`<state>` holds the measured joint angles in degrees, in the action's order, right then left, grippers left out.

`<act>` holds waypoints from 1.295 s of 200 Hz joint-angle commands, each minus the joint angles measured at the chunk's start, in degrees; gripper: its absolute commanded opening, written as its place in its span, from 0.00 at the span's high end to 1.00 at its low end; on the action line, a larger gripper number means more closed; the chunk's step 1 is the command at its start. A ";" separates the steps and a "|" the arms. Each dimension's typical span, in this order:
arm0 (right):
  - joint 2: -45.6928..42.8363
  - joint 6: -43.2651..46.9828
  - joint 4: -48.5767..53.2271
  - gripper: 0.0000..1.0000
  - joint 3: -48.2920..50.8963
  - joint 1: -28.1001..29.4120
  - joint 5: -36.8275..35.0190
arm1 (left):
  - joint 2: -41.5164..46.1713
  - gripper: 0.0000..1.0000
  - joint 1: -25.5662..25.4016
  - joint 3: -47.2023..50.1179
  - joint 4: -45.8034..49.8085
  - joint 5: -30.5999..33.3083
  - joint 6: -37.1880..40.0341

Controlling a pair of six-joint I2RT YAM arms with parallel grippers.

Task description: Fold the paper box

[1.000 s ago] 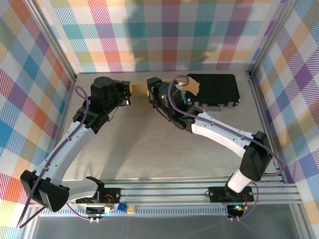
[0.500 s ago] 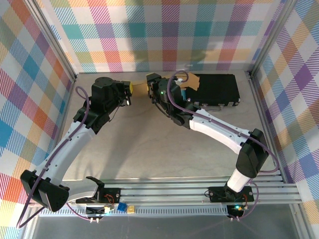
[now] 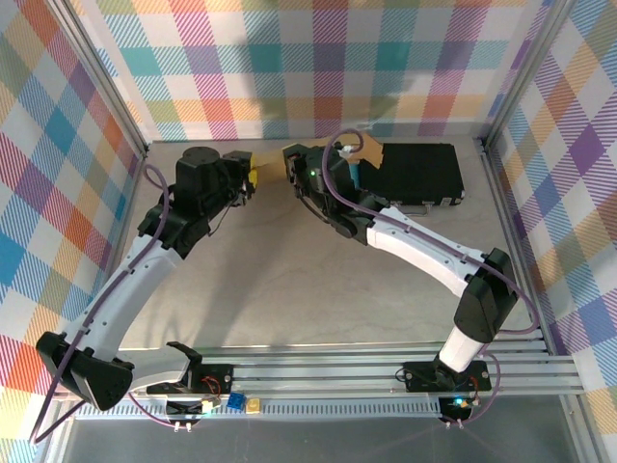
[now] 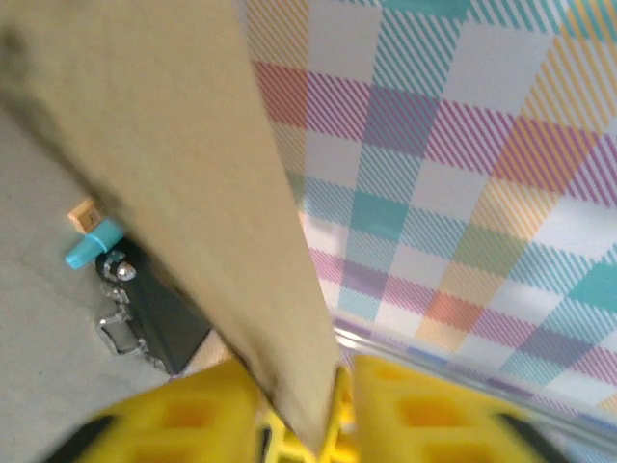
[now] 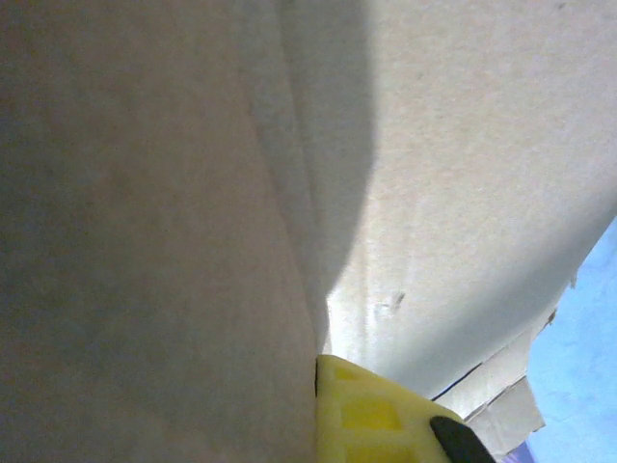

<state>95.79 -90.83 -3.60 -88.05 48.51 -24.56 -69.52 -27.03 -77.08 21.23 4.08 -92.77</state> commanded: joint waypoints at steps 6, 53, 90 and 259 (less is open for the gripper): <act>-2.90 8.72 3.15 1.00 -3.57 -2.37 0.86 | 2.95 0.36 -0.75 -8.80 7.58 2.29 10.61; -8.94 15.06 5.48 1.00 -4.94 -3.92 5.30 | 3.33 0.27 -0.22 -21.53 20.07 12.43 28.53; -13.45 18.14 14.39 1.00 -9.87 -5.06 14.56 | 5.04 0.28 0.63 -21.95 25.31 21.18 32.72; 9.44 -9.83 21.73 1.00 -21.22 -15.25 32.83 | 3.83 0.54 6.66 -15.14 40.13 18.84 35.56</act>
<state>100.05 -97.82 26.96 -109.58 34.79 5.48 -68.49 -21.61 -95.33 56.66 25.30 -59.53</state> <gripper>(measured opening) 0.045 0.488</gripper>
